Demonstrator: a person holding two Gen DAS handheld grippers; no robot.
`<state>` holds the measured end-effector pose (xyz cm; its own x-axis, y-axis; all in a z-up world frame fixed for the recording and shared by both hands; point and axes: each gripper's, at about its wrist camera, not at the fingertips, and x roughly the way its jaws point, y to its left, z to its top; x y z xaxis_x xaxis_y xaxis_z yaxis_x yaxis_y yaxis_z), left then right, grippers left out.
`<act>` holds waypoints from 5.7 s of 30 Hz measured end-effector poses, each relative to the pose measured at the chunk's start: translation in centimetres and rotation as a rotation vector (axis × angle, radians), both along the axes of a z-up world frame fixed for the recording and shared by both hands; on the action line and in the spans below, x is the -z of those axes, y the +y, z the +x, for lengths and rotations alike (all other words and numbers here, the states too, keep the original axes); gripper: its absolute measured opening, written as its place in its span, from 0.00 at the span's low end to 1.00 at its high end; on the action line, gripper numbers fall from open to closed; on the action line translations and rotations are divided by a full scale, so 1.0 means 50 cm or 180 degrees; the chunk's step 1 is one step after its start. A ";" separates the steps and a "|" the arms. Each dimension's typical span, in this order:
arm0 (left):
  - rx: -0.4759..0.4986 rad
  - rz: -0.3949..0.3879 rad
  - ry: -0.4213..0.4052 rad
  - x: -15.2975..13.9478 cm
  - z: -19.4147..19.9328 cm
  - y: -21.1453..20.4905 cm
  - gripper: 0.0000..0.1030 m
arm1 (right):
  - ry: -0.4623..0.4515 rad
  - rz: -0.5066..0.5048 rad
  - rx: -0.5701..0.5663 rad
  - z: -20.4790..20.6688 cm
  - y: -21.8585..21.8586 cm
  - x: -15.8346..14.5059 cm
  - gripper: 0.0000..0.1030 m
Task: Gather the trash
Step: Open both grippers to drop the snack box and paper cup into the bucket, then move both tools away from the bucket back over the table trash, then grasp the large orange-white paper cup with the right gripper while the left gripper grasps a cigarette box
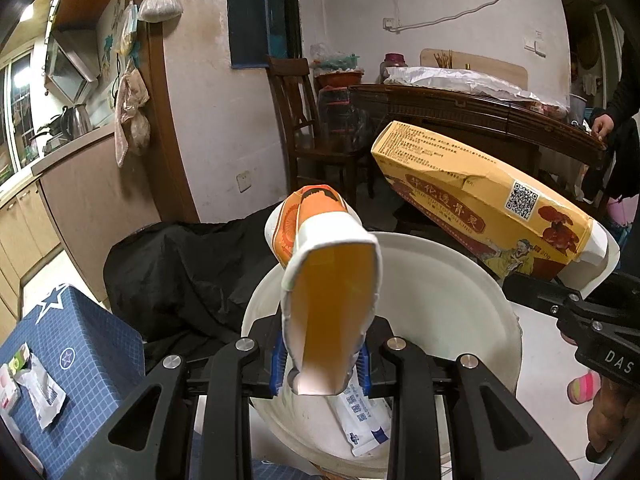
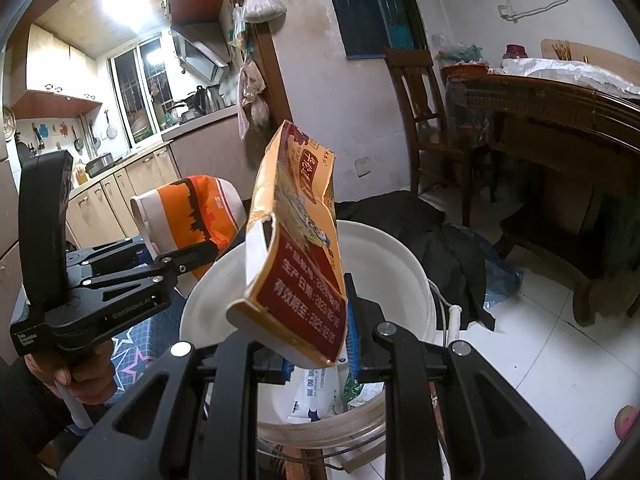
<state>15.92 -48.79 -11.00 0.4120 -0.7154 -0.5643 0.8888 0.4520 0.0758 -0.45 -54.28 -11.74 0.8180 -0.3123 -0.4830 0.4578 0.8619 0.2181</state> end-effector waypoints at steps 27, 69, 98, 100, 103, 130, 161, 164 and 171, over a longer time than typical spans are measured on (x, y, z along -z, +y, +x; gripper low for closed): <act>-0.0119 -0.0015 -0.0014 -0.008 0.013 -0.001 0.56 | 0.0054 0.0032 0.0055 0.013 -0.019 0.006 0.23; -0.0581 -0.0212 -0.0201 -0.044 0.015 0.197 0.59 | -0.0037 -0.0056 -0.0314 0.093 0.036 0.000 0.36; -0.2497 -0.0200 0.0243 0.046 0.204 0.778 0.59 | 0.0390 -0.0178 -0.2076 0.409 0.465 0.052 0.36; -0.2634 -0.0230 0.0268 0.047 0.211 0.820 0.59 | 0.0428 -0.0178 -0.2196 0.424 0.492 0.057 0.36; -0.2803 -0.0249 0.0293 0.047 0.227 0.864 0.59 | 0.0472 -0.0190 -0.2368 0.448 0.535 0.064 0.36; -0.3373 -0.0249 0.0632 0.088 0.334 1.006 0.63 | 0.0915 0.0109 -0.3128 0.644 0.738 0.138 0.95; -0.3936 0.0004 0.0967 0.146 0.496 0.899 0.82 | 0.0399 0.0622 -0.2623 0.491 0.509 0.093 0.86; -0.3851 0.0032 0.0989 0.146 0.476 0.910 0.71 | 0.0382 0.0611 -0.2636 0.484 0.507 0.094 0.86; -0.3505 0.0012 0.1020 0.143 0.362 0.981 0.65 | 0.0386 0.0600 -0.2560 0.471 0.494 0.102 0.86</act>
